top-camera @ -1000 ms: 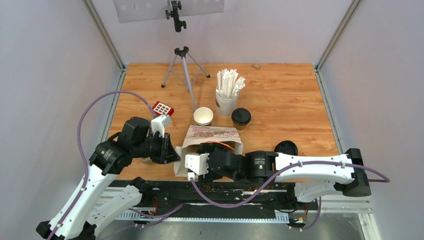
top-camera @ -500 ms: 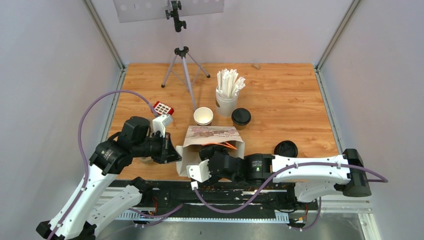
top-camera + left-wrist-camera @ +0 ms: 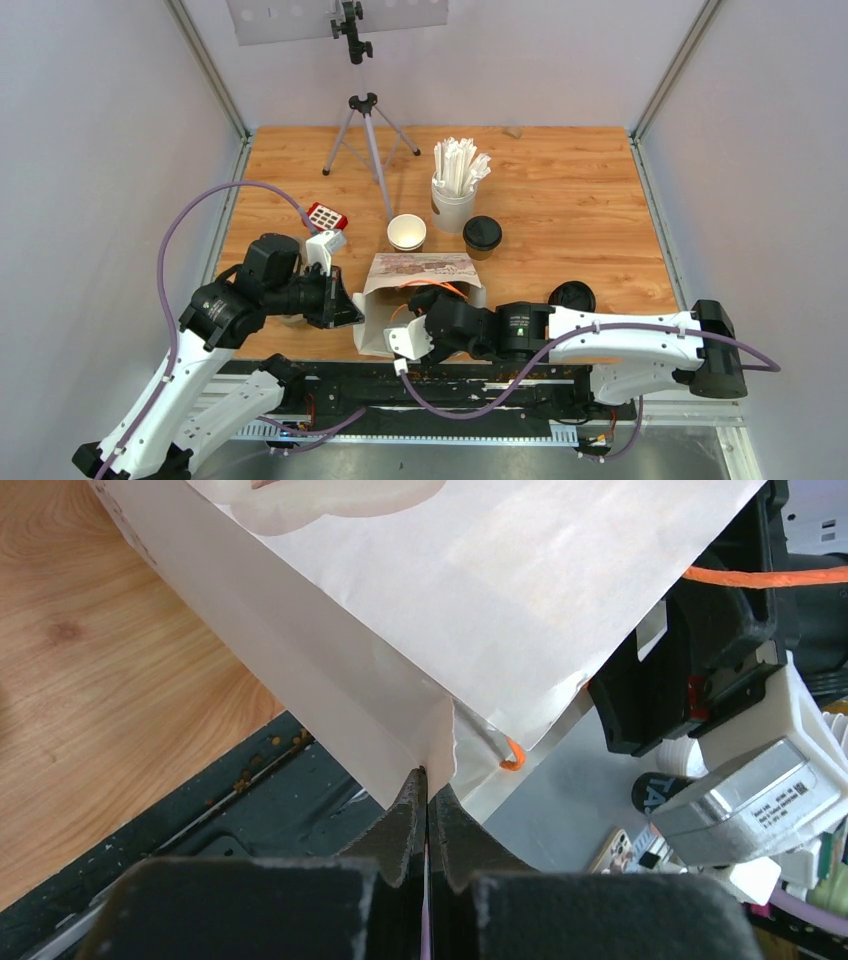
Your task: Pack the takeout coffee
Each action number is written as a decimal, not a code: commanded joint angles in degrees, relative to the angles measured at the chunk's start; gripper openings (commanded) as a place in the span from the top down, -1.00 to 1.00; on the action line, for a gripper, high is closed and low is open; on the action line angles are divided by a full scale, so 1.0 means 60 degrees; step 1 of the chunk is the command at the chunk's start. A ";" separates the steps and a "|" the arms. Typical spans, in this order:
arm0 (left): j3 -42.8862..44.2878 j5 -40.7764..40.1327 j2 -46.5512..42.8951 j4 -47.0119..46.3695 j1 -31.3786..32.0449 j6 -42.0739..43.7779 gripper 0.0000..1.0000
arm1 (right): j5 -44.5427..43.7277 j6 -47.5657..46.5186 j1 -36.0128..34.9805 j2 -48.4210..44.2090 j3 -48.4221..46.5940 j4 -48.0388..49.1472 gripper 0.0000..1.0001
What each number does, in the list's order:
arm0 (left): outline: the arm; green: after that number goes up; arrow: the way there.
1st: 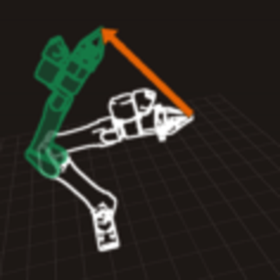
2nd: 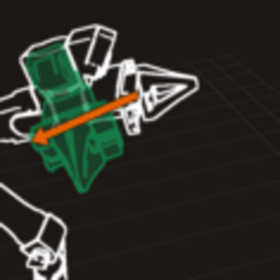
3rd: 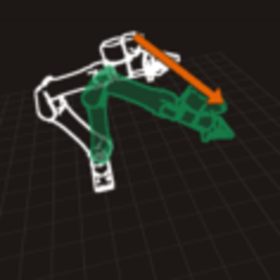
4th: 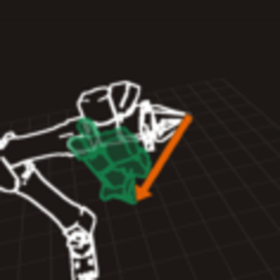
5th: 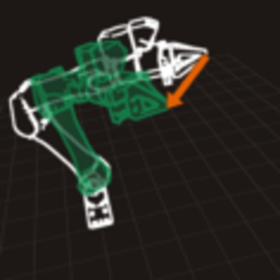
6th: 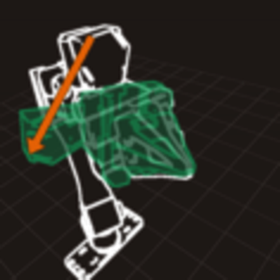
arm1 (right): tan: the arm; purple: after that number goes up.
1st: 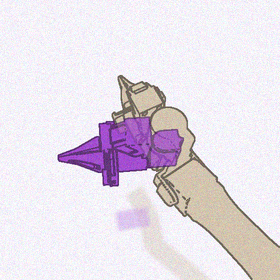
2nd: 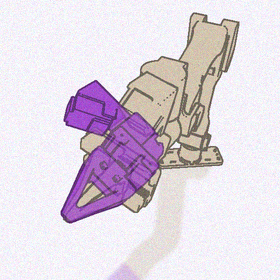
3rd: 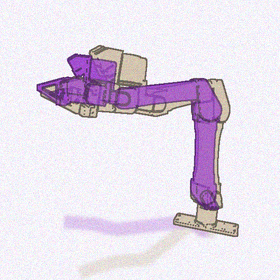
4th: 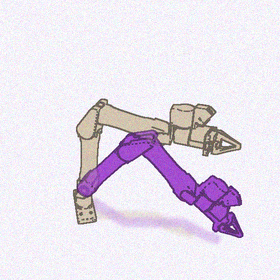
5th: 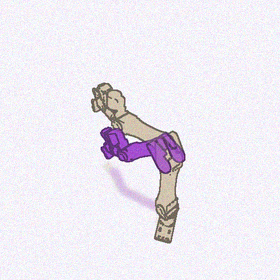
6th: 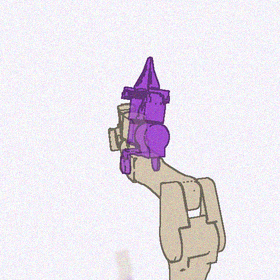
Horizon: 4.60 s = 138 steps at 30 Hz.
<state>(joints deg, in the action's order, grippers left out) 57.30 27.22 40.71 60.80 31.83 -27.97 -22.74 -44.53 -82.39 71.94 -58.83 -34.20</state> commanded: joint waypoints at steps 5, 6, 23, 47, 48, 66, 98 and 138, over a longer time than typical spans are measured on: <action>-0.0097 0.0489 -0.0150 -0.0461 -0.0032 0.0121 1.00 | 0.0451 -0.0220 0.0473 -0.0267 0.0019 -0.0161 -0.18; -0.0112 0.0524 -0.0169 -0.0521 -0.0032 0.0078 1.00 | 0.0487 -0.0279 0.0529 -0.0251 0.0060 -0.0168 -0.18; -0.0342 0.0945 -0.0376 -0.0704 -0.0036 -0.0022 1.00 | 0.0847 -0.1124 0.1152 -0.0250 0.0594 0.1392 -0.17; -0.0515 0.1074 -0.0465 -0.0644 -0.0036 -0.0115 1.00 | 0.1397 -0.1760 0.1670 0.0010 0.1339 0.2414 -0.15; -0.0525 0.1066 -0.0478 -0.0641 -0.0033 -0.0135 1.00 | 0.1415 -0.1791 0.1695 0.0040 0.1338 0.2408 -0.15; -0.0687 0.1124 -0.0606 -0.0795 -0.0033 -0.0310 1.00 | 0.1700 -0.2100 0.1837 0.0402 0.1155 0.1982 -0.16; -0.0599 0.1154 -0.0508 -0.0847 -0.0032 -0.0290 1.00 | 0.1238 -0.1956 0.2101 0.0645 0.0708 0.1341 -0.46; -0.0658 0.1130 -0.0431 -0.0933 -0.0032 -0.0332 1.00 | 0.1871 -0.1453 0.1853 0.0176 0.0005 0.0577 -0.94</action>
<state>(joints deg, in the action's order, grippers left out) 53.19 32.95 38.04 57.08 31.83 -29.69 -12.45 -54.48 -70.87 74.89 -56.29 -30.63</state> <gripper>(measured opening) 0.007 0.924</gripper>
